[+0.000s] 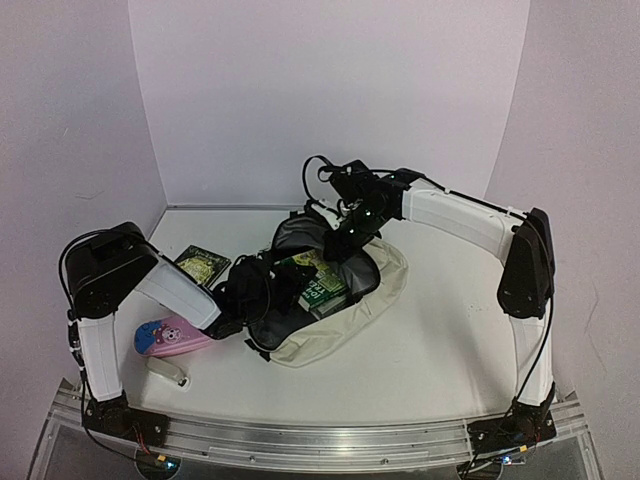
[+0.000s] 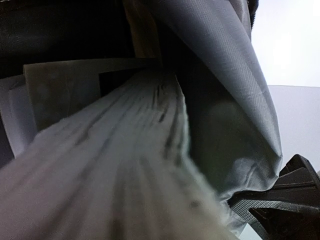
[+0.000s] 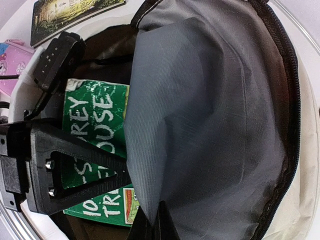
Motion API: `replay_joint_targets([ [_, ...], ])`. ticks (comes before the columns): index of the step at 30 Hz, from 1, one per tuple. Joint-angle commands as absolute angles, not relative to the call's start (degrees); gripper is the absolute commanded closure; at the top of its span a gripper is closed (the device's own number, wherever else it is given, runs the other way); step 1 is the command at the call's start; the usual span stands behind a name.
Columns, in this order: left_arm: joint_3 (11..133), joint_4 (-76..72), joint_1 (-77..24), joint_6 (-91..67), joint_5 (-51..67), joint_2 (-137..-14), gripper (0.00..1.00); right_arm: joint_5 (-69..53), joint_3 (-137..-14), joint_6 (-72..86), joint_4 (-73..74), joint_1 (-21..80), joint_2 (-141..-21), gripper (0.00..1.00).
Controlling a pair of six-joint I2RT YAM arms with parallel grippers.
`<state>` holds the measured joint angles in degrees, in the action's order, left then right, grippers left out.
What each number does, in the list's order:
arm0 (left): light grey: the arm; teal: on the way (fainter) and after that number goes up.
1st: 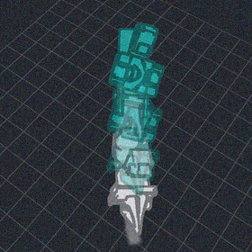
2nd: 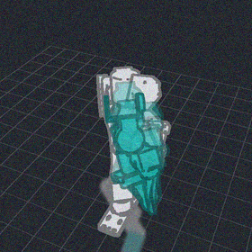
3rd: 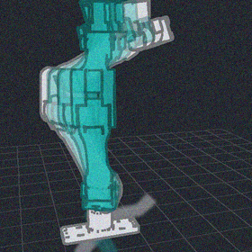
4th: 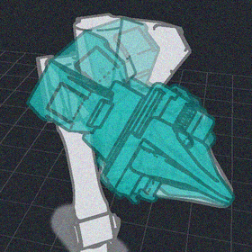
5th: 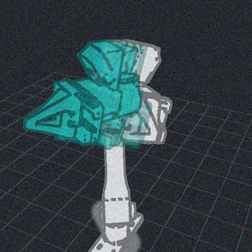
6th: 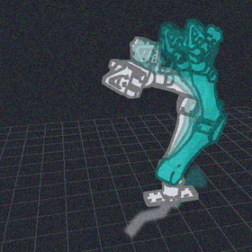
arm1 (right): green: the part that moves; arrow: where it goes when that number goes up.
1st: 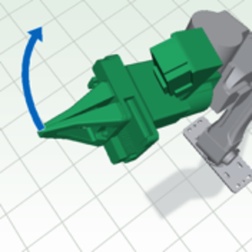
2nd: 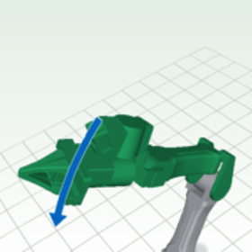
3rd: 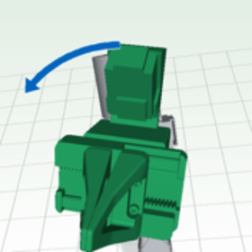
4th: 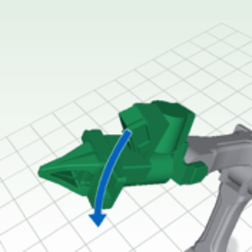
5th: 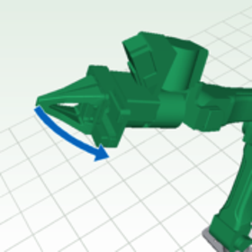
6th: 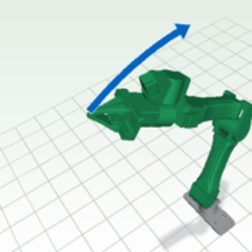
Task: Pack the student bag
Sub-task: Place the book in the student bag.
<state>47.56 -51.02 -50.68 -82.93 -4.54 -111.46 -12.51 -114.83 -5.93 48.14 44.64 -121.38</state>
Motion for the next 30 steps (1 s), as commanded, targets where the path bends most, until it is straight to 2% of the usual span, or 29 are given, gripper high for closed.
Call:
replay_joint_targets([
  [1,47.72,-42.93,-50.58,-80.58,-5.65,-103.06,0.48,-13.44,-114.94,-5.92,46.56,45.06,-117.86,1.0],
  [7,47.73,-27.97,-52.17,-76.21,-8.14,-94.59,0.33,-12.88,-114.65,-6.52,46.5,45.06,-117.94,1.0],
  [13,45.24,-22.11,-52.22,-78.28,-8.32,-91.34,0.3,-12.73,-114.46,-6.83,46.49,45.04,-118.14,1.0],
  [15,44.19,-21.95,-52.21,-78.98,-7.95,-90.9,0.39,-12.81,-114.43,-6.86,46.5,45.07,-118.13,1.0],
  [17,42.56,-22.94,-52.21,-79.82,-7.74,-90.15,0.53,-12.78,-114.47,-7.03,46.55,45.05,-118.14,1.0],
  [21,40.6,-23.06,-52.2,-80.06,-7.96,-89.08,0.67,-12.95,-114.55,-6.98,46.51,45.05,-118.18,1.0],
  [26,42.84,-27.8,-52.16,-78.42,-8.25,-92.54,0.96,-14.2,-114.7,-6.29,46.54,45.01,-118.43,1.0],
  [28,47.03,-28.53,-51.89,-76.66,-7.78,-96.15,0.99,-14.98,-114.67,-5.78,46.56,45.04,-118.59,1.0],
  [30,51.31,-29.13,-51.06,-75.38,-5.97,-100.52,0.95,-15.66,-114.61,-5.29,46.5,45.03,-118.8,1.0],
])
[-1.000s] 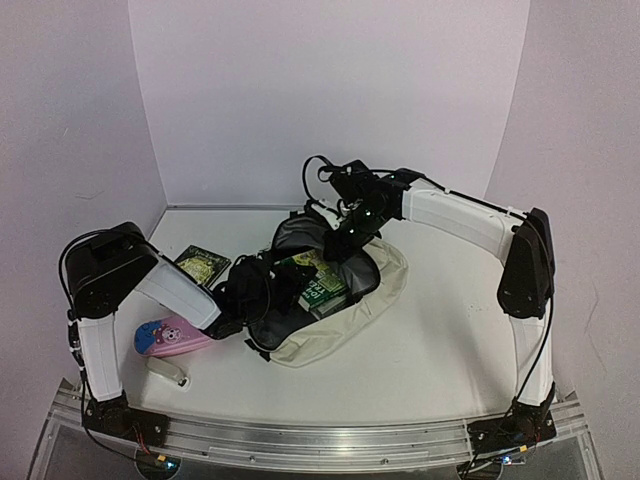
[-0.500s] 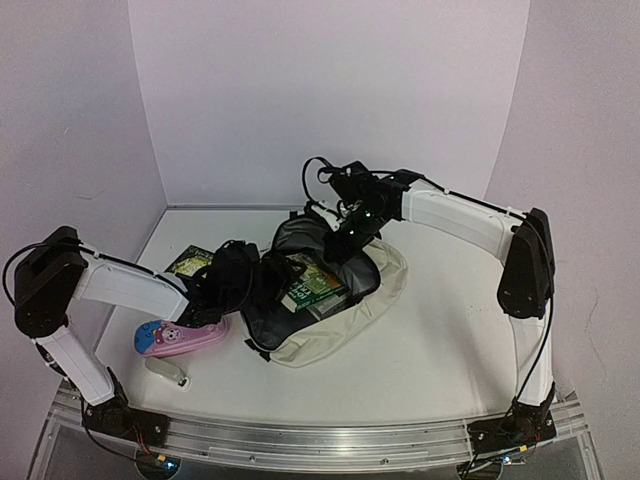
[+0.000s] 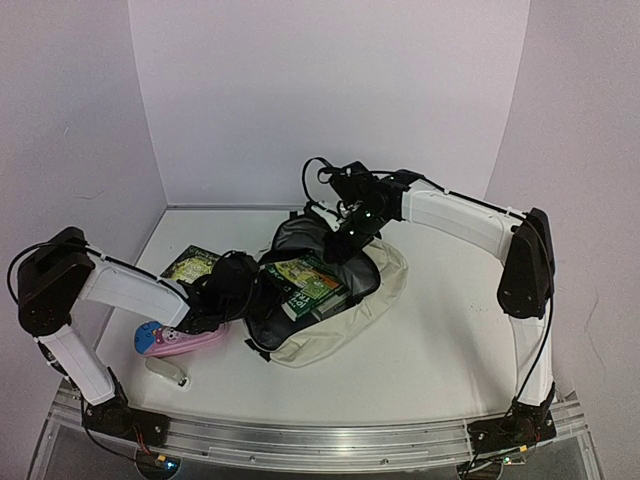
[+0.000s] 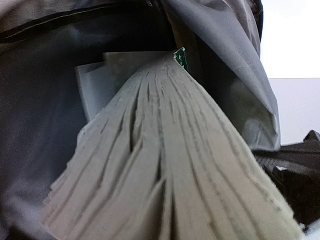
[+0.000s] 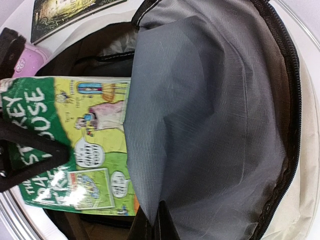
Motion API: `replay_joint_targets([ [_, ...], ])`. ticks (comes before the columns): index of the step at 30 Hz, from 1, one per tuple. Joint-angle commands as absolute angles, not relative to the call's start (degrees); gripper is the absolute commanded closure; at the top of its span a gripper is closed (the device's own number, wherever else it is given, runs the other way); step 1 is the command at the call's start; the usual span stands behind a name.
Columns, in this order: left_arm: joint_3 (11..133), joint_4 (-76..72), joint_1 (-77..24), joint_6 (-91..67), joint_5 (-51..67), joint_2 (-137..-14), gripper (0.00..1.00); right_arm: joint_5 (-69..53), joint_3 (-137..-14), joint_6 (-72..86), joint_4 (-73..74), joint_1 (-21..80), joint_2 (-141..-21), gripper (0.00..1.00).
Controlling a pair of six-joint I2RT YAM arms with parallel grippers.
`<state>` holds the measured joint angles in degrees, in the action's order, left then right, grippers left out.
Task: Pack the student bag
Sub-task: Place the book in the student bag.
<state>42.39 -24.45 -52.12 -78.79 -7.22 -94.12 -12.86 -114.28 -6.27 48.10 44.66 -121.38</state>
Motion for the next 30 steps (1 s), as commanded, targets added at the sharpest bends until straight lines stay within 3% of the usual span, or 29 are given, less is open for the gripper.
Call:
replay_joint_targets([
  [1,53.34,-29.54,-50.33,-75.41,-4.79,-101.96,0.92,-15.94,-114.53,-5.2,46.51,45.03,-118.9,1.0],
  [6,52.36,-27.64,-49.78,-77.62,-4.28,-101.22,0.5,-15.8,-113.5,-5.35,46.49,45.07,-119.61,1.0],
  [8,50.26,-25.89,-49.87,-78.12,-5.18,-98.5,0.4,-15.76,-112.76,-5.54,46.44,45.06,-119.77,1.0],
  [11,48.28,-21.51,-49.9,-77.56,-5.46,-95.1,0.36,-15.77,-111.97,-5.54,46.11,45.08,-120.3,1.0],
  [18,44.84,-15.69,-50.06,-78.0,-5.05,-91.45,0.37,-15.36,-112.06,-5.71,45.6,44.91,-120.97,1.0],
  [23,45.31,-18.58,-50.02,-77.78,-4.52,-93.77,0.59,-16.44,-111.87,-5.36,45.54,44.93,-120.47,1.0],
  [30,53.24,-24.07,-49.65,-75.02,-1.63,-103.69,0.76,-16.99,-110.99,-5.89,45.47,44.91,-118.41,1.0],
])
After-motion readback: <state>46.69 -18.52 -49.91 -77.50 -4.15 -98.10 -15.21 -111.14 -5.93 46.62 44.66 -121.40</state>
